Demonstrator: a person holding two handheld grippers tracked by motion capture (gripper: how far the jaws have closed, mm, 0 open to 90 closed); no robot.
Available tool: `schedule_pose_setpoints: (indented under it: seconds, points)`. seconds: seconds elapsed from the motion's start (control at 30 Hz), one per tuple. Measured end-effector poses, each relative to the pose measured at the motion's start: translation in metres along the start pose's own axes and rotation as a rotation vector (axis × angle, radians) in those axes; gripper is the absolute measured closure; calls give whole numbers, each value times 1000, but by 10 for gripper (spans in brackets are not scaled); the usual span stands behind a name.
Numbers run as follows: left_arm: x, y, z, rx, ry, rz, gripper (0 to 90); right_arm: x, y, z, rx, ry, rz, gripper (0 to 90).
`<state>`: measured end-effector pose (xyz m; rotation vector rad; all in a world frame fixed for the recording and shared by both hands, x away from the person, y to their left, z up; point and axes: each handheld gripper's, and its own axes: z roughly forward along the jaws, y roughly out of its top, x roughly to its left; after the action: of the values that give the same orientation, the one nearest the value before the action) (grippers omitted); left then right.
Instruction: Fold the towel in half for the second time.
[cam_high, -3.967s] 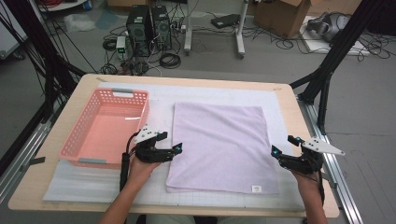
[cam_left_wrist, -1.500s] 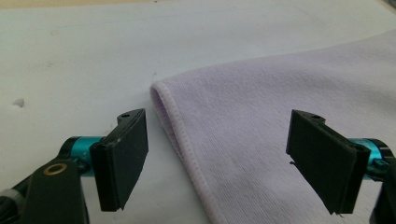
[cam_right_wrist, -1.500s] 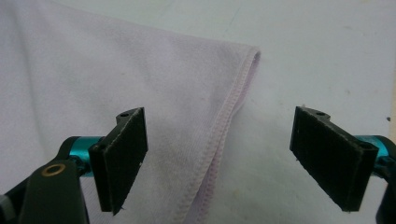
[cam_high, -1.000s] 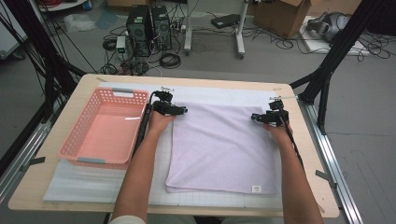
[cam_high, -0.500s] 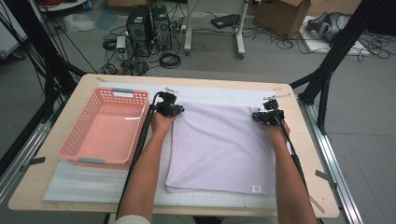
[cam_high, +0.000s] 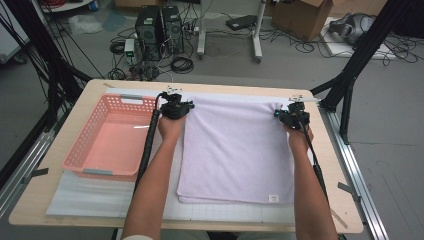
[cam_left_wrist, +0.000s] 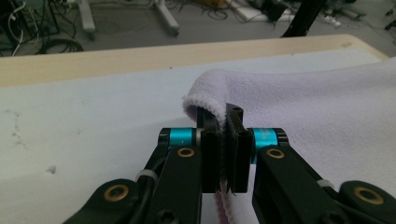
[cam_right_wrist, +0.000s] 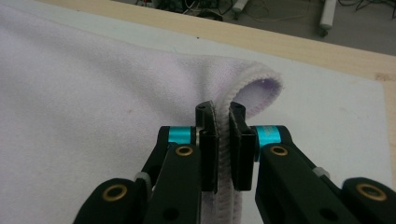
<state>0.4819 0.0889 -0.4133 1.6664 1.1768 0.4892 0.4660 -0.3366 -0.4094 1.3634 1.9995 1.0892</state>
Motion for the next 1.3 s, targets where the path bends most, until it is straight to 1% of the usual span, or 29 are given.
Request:
schedule_pose_setpoints:
  seconds: [0.07, 0.1, 0.13, 0.17, 0.23, 0.3, 0.4, 0.43, 0.5, 0.53, 0.6, 0.67, 0.73, 0.77, 0.8, 0.83, 0.93, 1.0, 1.03, 1.1, 1.17, 1.2, 1.27, 1.3]
  points:
    - [-2, 0, -7, -13, -12, -1, 859, 2, 0, -6, -12, 12, 12, 843]
    - [-5, 0, -11, -9, -14, 15, 859, 3, 0, -10, -16, 15, 11, 843]
    - [-8, 0, -14, -21, -21, 27, 859, 5, 0, -15, -22, 18, 17, 843]
    - [-10, 0, -17, -21, -21, 30, 859, 5, -1, -19, -26, 21, 10, 843]
    - [-14, -1, -24, -37, -35, 13, 859, 7, -2, -25, -30, 31, 5, 842]
    - [-18, -2, -30, -32, -39, 21, 859, 8, -4, -32, -34, 36, 1, 842]
    - [-21, 1, -40, -18, -63, 18, 859, 9, -5, -43, -36, 49, -13, 842]
    - [-23, 2, -44, -28, -67, 21, 859, 9, -5, -46, -33, 60, -3, 842]
    - [-25, 0, -53, -37, -83, 22, 859, 11, -7, -52, -36, 69, -18, 841]
    - [-27, -2, -56, -39, -91, 21, 859, 13, -9, -55, -30, 72, -18, 841]
    - [-29, -9, -62, -24, -105, 34, 859, 14, -13, -61, -32, 79, -32, 841]
    - [-30, -16, -69, -32, -121, 37, 859, 15, -18, -68, -33, 90, -31, 841]
    - [-32, -20, -74, -16, -112, 93, 859, 17, -23, -74, -28, 99, -44, 840]
    - [-34, -23, -76, -18, -118, 104, 859, 18, -26, -77, -28, 104, -45, 841]
    - [-35, -25, -79, -21, -128, 102, 859, 18, -28, -80, -15, 109, -45, 841]
    - [-36, -27, -82, -21, -132, 111, 859, 20, -31, -83, -30, 108, -49, 841]
    - [-39, -33, -90, -31, -156, 102, 859, 22, -40, -91, -43, 119, -41, 841]
    - [-41, -38, -95, -18, -168, 99, 859, 23, -47, -95, -34, 125, -49, 840]
    - [-42, -41, -98, -2, -174, 100, 858, 24, -51, -97, -29, 130, -54, 840]
    - [-44, -47, -104, -4, -177, 122, 857, 26, -59, -102, -42, 139, -55, 839]
    - [-48, -57, -111, -5, -190, 137, 856, 30, -68, -108, -50, 145, -57, 839]
    - [-49, -63, -113, -4, -197, 134, 857, 31, -72, -110, -49, 147, -58, 839]
    - [-51, -71, -117, 14, -214, 137, 857, 33, -82, -116, -49, 153, -61, 839]
    - [-51, -76, -119, 9, -222, 136, 857, 34, -87, -119, -46, 158, -59, 839]
